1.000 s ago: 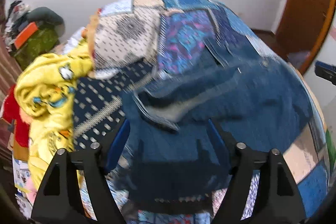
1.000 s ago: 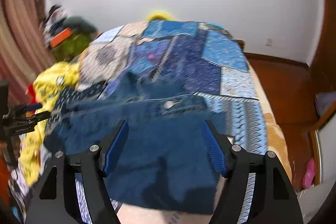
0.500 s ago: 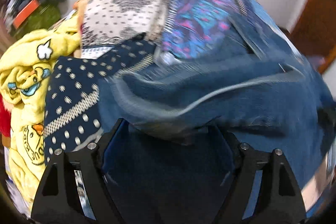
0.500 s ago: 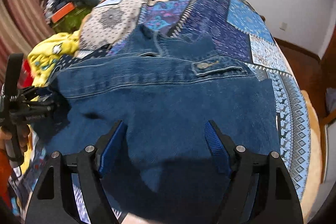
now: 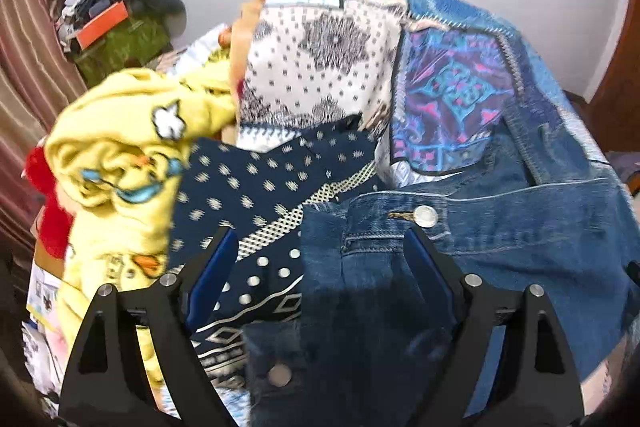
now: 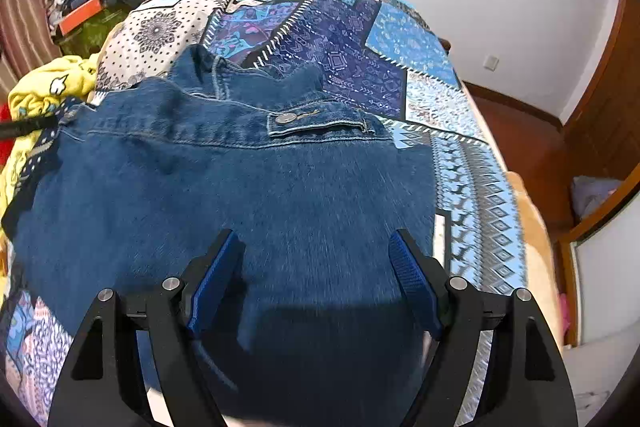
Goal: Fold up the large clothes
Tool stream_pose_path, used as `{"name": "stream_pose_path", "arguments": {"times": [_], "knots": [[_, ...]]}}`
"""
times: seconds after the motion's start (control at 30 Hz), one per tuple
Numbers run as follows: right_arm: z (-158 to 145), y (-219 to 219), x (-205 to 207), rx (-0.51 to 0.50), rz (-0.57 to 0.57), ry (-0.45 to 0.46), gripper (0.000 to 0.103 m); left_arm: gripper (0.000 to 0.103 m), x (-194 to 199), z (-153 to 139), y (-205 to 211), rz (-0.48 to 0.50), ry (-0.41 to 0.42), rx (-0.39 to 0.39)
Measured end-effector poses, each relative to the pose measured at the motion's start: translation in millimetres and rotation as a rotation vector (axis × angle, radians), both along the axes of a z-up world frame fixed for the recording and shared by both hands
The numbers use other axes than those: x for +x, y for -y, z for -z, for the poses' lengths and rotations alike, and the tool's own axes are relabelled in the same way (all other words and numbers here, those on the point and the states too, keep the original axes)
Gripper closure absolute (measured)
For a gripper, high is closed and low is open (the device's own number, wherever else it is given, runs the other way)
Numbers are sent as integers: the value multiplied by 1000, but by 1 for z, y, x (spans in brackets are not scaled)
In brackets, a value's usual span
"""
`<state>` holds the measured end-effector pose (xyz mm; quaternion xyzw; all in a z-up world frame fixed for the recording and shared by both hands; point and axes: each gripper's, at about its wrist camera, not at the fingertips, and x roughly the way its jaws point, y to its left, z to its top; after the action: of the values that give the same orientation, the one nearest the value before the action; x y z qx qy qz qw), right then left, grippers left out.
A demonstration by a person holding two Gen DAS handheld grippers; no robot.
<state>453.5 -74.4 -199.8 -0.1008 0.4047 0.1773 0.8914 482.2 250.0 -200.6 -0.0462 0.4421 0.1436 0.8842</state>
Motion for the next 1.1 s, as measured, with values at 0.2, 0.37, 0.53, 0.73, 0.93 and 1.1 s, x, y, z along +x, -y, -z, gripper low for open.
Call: {"name": "stream_pose_path", "arguments": {"times": [0.2, 0.37, 0.53, 0.73, 0.93, 1.1], "knots": [[-25, 4, -22, 65, -24, 21, 28, 15, -50, -39, 8, 63, 82, -50], [-40, -1, -40, 96, -53, 38, 22, 11, -89, -37, 13, 70, 115, -152], [-39, -7, -53, 112, -78, 31, 19, 11, -119, 1, 11, 40, 74, -355], [-17, -21, -53, 94, -100, -33, 19, 11, -134, 60, 10, -43, 21, -610], [21, -25, -46, 63, -92, -99, 19, 11, -121, 97, 20, -41, -6, -742], [26, -35, -54, -9, -134, -43, 10, 12, -100, 110, 15, -28, 71, -885]]}}
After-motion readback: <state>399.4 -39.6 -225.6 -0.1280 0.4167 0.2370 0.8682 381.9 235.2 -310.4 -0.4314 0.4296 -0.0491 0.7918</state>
